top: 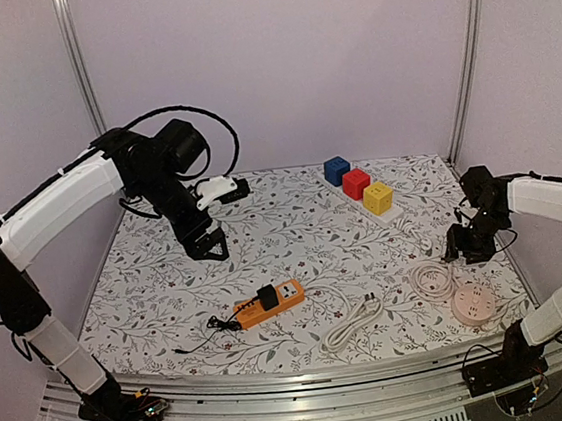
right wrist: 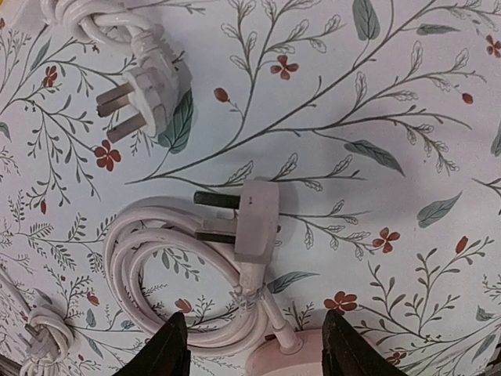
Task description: Insert the plug
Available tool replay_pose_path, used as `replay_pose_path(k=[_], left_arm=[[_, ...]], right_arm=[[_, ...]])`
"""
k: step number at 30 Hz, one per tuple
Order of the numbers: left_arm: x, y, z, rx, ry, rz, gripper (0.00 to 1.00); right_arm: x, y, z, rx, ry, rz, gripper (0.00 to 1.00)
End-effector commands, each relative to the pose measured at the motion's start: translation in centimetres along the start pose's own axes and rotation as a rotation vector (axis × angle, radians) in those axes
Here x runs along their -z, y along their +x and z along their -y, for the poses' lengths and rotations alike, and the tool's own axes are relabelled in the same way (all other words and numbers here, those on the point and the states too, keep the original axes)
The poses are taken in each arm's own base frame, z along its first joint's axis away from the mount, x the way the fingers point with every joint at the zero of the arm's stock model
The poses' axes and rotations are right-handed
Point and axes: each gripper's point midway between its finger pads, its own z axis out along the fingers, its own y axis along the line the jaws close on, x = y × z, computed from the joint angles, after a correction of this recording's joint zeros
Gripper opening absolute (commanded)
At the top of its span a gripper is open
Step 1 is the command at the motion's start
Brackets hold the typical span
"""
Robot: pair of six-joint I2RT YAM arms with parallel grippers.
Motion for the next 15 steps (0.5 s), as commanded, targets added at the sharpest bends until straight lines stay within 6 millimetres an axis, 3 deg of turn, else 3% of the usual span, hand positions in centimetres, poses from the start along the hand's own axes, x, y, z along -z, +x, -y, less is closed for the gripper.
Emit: replay_pose_path(k=[1,6,11,15], left_arm=[[0.7,0.0,-0.3,0.001,-0.013,0.025,0.99],[0.8,0.1,-0.3,0.001,-0.014,0.027,0.99],[0.9,0.2,-0.3,0.0,-0.019,0.025,0.99],[1.0,0.2,-0.3,-0.001,-0.022,0.025,0.99]], right_arm=[[-1.0,0.1,-1.7,-0.088,-0.109,0.007,0.52],[-2.8,0.5,-0.2,-0.106,-0.058,-0.004,0.45],[-5.2,1.5,-2.2,-0.109,-0.176,-0.078,0.42],[-5.6,1.9,-2.2,-0.106,-0.172,-0.101,0.3]])
